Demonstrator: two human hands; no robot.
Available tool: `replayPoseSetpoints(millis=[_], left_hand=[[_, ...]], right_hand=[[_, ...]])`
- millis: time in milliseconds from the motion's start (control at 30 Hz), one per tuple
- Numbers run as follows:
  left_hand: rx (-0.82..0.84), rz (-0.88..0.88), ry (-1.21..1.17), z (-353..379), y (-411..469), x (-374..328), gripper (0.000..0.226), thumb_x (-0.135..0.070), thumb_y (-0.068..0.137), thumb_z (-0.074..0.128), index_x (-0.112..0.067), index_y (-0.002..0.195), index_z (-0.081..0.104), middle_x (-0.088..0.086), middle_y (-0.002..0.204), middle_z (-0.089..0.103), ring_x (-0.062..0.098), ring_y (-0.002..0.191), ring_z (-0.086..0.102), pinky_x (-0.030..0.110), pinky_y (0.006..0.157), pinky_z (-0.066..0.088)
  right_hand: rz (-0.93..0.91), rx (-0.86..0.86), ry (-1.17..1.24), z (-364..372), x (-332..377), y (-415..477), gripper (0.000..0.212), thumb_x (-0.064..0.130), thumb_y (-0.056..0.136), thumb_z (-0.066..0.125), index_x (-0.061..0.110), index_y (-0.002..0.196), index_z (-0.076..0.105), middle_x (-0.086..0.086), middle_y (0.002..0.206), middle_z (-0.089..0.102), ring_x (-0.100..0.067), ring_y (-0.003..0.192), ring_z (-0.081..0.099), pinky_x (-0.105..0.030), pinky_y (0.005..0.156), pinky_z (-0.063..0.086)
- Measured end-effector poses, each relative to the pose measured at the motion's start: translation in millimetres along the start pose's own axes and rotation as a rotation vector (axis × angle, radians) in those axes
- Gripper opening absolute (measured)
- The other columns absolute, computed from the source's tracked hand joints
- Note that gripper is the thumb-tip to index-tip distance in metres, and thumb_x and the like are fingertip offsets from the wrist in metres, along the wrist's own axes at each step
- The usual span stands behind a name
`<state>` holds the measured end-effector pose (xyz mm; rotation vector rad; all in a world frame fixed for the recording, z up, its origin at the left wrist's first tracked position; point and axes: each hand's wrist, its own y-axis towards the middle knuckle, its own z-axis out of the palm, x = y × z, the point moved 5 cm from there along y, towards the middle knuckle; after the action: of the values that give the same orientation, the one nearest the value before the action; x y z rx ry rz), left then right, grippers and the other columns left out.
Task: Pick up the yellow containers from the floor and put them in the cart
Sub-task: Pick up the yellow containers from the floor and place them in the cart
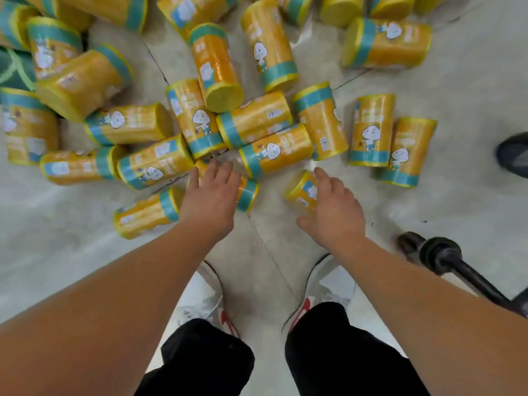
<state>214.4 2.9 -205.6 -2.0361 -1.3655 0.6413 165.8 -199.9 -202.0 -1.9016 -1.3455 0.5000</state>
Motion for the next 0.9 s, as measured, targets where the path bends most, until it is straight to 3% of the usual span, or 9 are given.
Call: replayPoseSetpoints(millis=[67, 133, 300, 433, 633, 767, 900], left_hand=[[-0.043, 0.034, 0.080, 10.7, 10.8, 0.8, 0.072, -0.013, 0.084, 0.057, -0.020, 0.146, 0.021, 0.001, 0.156, 0.020, 0.026, 0.149, 0.008, 0.054, 0.118, 0.006], [-0.100, 0.077, 0.130, 17.3, 18.1, 0.0, 0.063, -0.009, 0.084, 0.055, -0.018, 0.141, 0.029, 0.002, 0.149, 0.032, 0.029, 0.145, 0.018, 0.058, 0.117, 0.007], [-0.199, 0.122, 0.168, 17.3, 23.0, 0.7, 0.050, -0.009, 0.067, 0.073, -0.018, 0.112, 0.055, 0.004, 0.113, 0.060, 0.031, 0.110, 0.054, 0.058, 0.104, 0.034], [-0.214, 0.130, 0.091, -14.0, 2.7, 3.6, 0.064, -0.019, 0.062, 0.079, -0.021, 0.121, 0.055, 0.000, 0.117, 0.060, 0.030, 0.112, 0.055, 0.051, 0.092, 0.045], [-0.327, 0.021, -0.171, -155.6, -84.9, 0.9, 0.070, -0.037, 0.065, 0.075, -0.025, 0.130, 0.051, -0.001, 0.121, 0.058, 0.028, 0.110, 0.055, 0.042, 0.078, 0.048], [-0.375, -0.080, -0.468, -281.3, -163.5, -1.3, 0.071, -0.047, 0.066, 0.075, -0.028, 0.127, 0.047, -0.005, 0.118, 0.056, 0.026, 0.110, 0.055, 0.041, 0.074, 0.051], [-0.459, -0.093, -0.737, -410.3, -249.3, -14.4, 0.068, -0.053, 0.062, 0.078, -0.031, 0.120, 0.050, -0.013, 0.100, 0.057, 0.015, 0.095, 0.057, 0.033, 0.075, 0.046]], right_hand=[[-0.007, 0.017, -0.011, 9.7, -1.4, 10.1, 0.099, 0.038, 0.076, 0.073, 0.026, 0.152, 0.011, -0.006, 0.139, 0.039, -0.031, 0.124, 0.044, -0.044, 0.099, 0.042], [0.000, 0.010, -0.005, 15.2, -2.5, 18.5, 0.093, 0.033, 0.079, 0.071, 0.026, 0.151, 0.013, -0.006, 0.138, 0.040, -0.030, 0.123, 0.043, -0.042, 0.095, 0.044], [0.021, -0.025, -0.014, 8.7, -4.5, 23.9, 0.076, 0.026, 0.085, 0.066, 0.027, 0.146, 0.021, -0.004, 0.134, 0.043, -0.029, 0.119, 0.045, -0.038, 0.079, 0.047], [0.022, -0.095, 0.078, -23.3, 3.6, -0.8, 0.080, 0.033, 0.079, 0.071, 0.031, 0.143, 0.025, -0.002, 0.128, 0.045, -0.027, 0.115, 0.047, -0.038, 0.073, 0.047], [0.020, -0.262, 0.482, -136.4, 37.3, -92.3, 0.084, 0.032, 0.068, 0.077, 0.030, 0.140, 0.034, -0.001, 0.128, 0.050, -0.029, 0.114, 0.050, -0.042, 0.085, 0.050], [0.043, -0.401, 0.794, -244.0, 57.2, -176.5, 0.080, 0.035, 0.058, 0.084, 0.030, 0.127, 0.043, 0.001, 0.111, 0.061, -0.023, 0.105, 0.059, -0.039, 0.087, 0.051], [0.060, -0.517, 1.045, -358.3, 66.3, -274.7, 0.072, 0.030, 0.061, 0.087, 0.035, 0.118, 0.044, 0.006, 0.106, 0.062, -0.016, 0.097, 0.064, -0.037, 0.087, 0.053]])
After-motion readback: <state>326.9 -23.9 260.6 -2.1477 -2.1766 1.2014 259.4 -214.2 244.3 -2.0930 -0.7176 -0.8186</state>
